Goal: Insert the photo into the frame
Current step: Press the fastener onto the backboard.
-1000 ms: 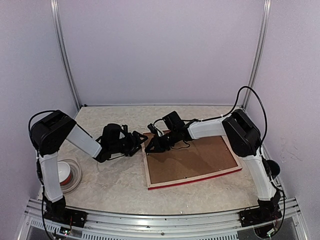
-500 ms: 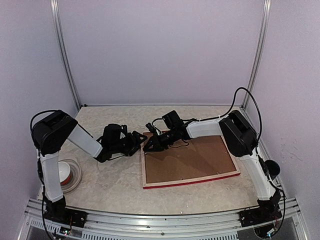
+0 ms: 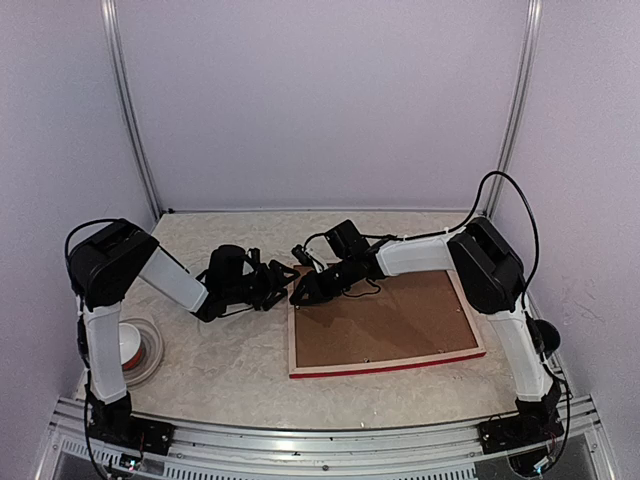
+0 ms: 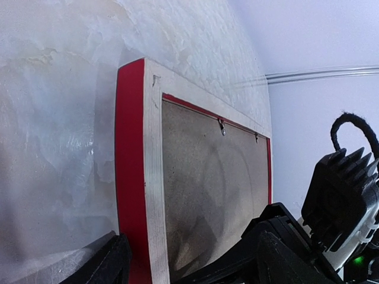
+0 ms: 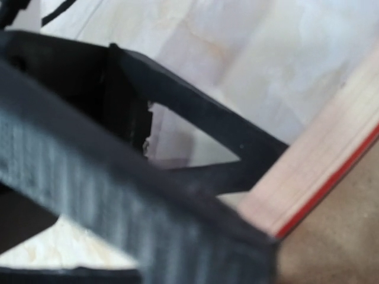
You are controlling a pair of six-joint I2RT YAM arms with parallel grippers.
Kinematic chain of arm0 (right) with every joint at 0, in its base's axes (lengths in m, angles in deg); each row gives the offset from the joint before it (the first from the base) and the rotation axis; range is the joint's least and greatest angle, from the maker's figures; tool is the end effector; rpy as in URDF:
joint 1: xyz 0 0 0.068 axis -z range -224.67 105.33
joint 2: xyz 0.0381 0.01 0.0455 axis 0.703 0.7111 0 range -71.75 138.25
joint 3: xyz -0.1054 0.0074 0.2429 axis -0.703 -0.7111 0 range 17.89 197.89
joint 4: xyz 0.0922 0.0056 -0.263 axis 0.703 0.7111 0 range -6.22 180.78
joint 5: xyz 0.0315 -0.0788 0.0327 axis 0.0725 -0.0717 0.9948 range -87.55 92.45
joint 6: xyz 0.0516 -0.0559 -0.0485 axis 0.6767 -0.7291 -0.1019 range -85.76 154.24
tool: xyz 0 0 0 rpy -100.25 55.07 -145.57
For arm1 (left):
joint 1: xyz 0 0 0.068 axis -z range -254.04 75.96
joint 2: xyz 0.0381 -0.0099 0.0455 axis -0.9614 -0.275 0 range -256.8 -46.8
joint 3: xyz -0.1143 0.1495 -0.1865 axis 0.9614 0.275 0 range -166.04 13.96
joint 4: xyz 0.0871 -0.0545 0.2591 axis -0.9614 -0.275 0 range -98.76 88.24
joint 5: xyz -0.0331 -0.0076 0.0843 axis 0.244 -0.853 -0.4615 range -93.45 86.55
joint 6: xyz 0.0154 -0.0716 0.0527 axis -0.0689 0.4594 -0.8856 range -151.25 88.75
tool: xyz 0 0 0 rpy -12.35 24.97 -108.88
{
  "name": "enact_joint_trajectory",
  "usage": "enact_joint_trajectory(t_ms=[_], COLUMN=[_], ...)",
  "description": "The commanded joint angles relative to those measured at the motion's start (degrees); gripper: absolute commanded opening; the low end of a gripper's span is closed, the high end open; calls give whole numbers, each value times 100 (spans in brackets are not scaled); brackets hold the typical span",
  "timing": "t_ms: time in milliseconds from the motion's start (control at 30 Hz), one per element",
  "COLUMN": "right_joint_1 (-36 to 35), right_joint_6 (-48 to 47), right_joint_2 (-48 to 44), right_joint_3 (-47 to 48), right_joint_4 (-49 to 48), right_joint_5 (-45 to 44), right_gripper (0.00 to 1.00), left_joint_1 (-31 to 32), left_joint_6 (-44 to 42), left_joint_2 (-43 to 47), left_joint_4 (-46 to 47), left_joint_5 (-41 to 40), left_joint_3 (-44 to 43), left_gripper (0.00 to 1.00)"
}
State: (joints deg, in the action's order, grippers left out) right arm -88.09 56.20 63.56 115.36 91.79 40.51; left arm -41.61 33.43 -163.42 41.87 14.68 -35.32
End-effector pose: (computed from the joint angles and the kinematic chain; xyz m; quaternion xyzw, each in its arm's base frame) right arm 0.3599 0.4089 0.0805 -0.2836 0.8379 0.4462 0.1359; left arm 0.3489 -0.2514 0.0617 -0.1470 0.8182 -0.4920 0.2585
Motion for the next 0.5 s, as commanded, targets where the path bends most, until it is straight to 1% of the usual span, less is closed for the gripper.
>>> enact_joint_trajectory(t_ms=[0,133,400,467], right_joint_1=[-219,-220,-230,-231], right_joint_6=[-136,-91,399,574], right_joint_2=[-104,137,583,612], right_joint_3=[148,256,160,69], right_joint_4=[548,684,157,-124], right_joint_5=[-26,0,1048,1357], right_gripper=[25,25,24,24], left_joint_1=[44,45,122,111], left_joint_6=[-14,26,66,95], left_joint_2=[-60,-112,-261,-288], left_joint_4=[82,133,99,152], left_joint_5=[377,421,556,570], left_joint_3=[-265,-301,-486,-491], left_gripper=[73,73,73,73])
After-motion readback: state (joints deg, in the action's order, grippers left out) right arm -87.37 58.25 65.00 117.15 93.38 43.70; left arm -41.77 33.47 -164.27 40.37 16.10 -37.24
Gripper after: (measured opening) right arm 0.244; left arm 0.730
